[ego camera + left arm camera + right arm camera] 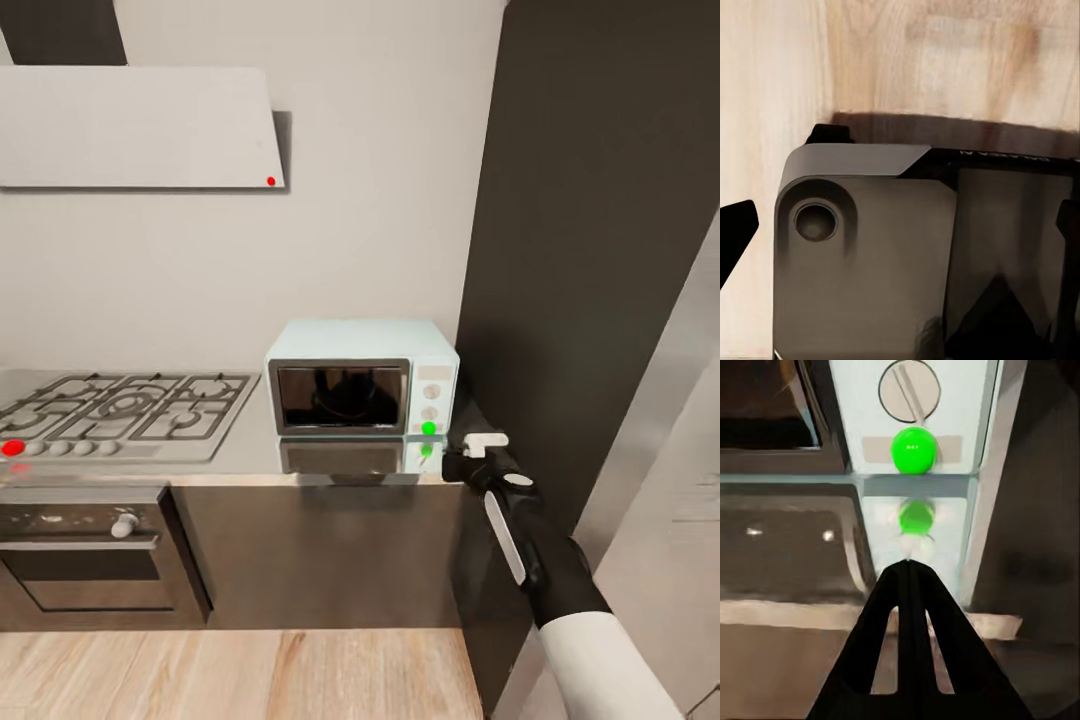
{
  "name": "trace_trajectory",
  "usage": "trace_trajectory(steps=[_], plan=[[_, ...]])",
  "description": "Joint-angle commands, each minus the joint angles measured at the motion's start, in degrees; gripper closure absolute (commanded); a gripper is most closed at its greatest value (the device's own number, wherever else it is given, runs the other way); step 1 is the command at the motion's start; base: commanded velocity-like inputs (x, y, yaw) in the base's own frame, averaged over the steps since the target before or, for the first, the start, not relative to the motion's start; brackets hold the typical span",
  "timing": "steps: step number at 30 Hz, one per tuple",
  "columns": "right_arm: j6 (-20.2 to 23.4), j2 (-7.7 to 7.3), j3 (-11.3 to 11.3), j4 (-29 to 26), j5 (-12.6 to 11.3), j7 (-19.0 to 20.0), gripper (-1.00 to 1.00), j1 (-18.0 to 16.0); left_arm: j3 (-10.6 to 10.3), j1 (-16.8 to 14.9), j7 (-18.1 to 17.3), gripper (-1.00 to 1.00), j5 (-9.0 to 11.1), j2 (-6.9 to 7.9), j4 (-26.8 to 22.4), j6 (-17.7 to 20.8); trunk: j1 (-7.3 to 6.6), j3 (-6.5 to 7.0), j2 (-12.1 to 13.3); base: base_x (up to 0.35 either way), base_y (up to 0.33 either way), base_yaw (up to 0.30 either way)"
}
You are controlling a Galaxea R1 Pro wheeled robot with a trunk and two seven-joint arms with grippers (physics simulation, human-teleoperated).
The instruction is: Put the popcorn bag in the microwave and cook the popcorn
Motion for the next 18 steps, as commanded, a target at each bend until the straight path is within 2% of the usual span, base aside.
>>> trace_trajectory(steps=[1, 2, 8, 10, 11, 12, 14, 15, 16, 18], plan=[[6.80, -0.03, 0.04, -0.17, -0.22, 0.35, 1.00, 0.48, -0.47, -0.03, 0.20, -1.00, 0.50, 0.02, 0.04, 0.13, -0.03, -0.07, -0.05, -0.336, 0.000, 0.000], [9.08, -0.05, 0.05, -0.05, -0.23, 0.61, 1.00, 0.90, -0.48, -0.03, 0.20, -1.00, 0.50, 0.03, 0.04, 0.13, -0.03, -0.07, -0.05, -0.336, 0.000, 0.000], [15.37, -0.80, 0.07, 0.74, 0.09, 3.30, 1.00, 5.13, -0.47, -0.03, 0.26, -1.00, 0.58, 0.12, 0.05, 0.13, -0.03, -0.07, -0.05, -0.336, 0.000, 0.000], [15.93, -0.83, 0.07, 3.18, 0.22, 3.40, 1.00, 7.06, -0.47, -0.03, 0.26, -1.00, 0.58, 0.12, 0.05, 0.13, -0.03, -0.07, -0.05, -0.336, 0.000, 0.000], [15.55, -0.83, 0.10, 8.47, 0.38, 3.20, 1.00, 7.65, -0.47, -0.03, 0.28, -1.00, 0.58, 0.12, 0.05, 0.13, -0.03, -0.07, -0.05, -0.336, 0.000, 0.000], [13.45, -0.85, 0.13, 14.92, 0.63, 3.12, 1.00, 7.84, -0.47, -0.03, 0.28, -1.00, 0.58, 0.14, 0.05, 0.13, -0.03, -0.07, -0.05, -0.318, 0.000, 0.000], [4.84, -0.89, 0.26, 27.31, 0.87, 3.05, 1.00, 8.00, -0.47, -0.03, 0.22, -1.00, 0.58, 0.17, 0.05, 0.13, -0.03, -0.07, -0.05, -0.185, 0.000, 0.000], [-4.20, -0.79, 0.30, 39.49, 3.15, 2.94, 1.00, 8.04, -0.47, -0.03, 0.21, -1.00, 0.58, 0.20, 0.05, 0.13, -0.03, -0.07, -0.05, -0.034, 0.000, 0.000], [-9.98, -0.73, 0.21, 47.52, 5.65, 3.09, 1.00, 8.04, -0.47, -0.03, 0.20, -1.00, 0.58, 0.20, 0.05, 0.13, -0.03, -0.07, -0.05, -0.014, 0.000, 0.000], [-18.71, -0.74, 0.17, 58.64, 7.20, 3.23, 1.00, 8.05, -0.47, -0.03, 0.20, -1.00, 0.58, 0.21, 0.05, 0.13, -0.03, -0.07, -0.05, -0.005, 0.000, 0.000]])
